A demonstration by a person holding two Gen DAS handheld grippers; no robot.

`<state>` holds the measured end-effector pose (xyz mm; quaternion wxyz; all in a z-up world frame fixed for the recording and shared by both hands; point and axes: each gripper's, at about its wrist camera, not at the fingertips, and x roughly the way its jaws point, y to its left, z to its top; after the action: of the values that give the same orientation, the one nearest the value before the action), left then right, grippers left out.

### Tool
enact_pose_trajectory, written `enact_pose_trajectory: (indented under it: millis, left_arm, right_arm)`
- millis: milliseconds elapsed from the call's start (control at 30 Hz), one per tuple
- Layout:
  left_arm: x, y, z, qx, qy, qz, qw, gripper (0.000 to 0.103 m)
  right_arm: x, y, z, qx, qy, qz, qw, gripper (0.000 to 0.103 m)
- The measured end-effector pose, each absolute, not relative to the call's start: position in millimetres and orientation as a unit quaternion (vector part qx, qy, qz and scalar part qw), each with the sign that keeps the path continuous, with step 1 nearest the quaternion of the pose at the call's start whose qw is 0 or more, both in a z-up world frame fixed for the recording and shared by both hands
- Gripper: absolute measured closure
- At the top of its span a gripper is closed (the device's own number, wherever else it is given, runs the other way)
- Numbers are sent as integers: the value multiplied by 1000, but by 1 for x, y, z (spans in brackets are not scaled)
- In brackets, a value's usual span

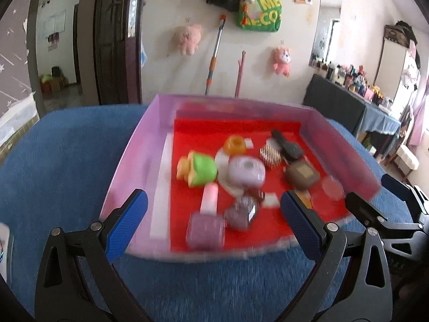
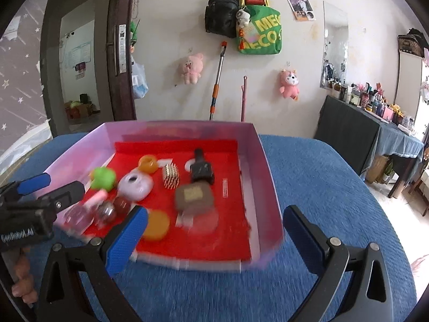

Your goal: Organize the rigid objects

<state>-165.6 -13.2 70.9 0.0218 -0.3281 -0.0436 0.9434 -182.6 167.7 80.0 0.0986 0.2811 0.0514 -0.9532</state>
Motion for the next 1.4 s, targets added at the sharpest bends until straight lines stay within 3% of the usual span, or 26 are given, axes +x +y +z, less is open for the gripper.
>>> enact_pose_trajectory:
  millis: [267, 467, 1400]
  left_arm:
    - [-136, -6, 44, -408, -43, 912, 24, 2]
    - [-135, -2, 17, -458, -32, 889, 2, 2]
    - [-141, 3, 16, -462, -14, 887, -13, 0]
  right_arm:
    - [-150, 185, 64, 349, 16, -931, 108, 0]
    - [-158, 183, 43, 409, 44, -908, 83, 0]
    - [-164, 188, 30, 453, 44, -888, 68, 0]
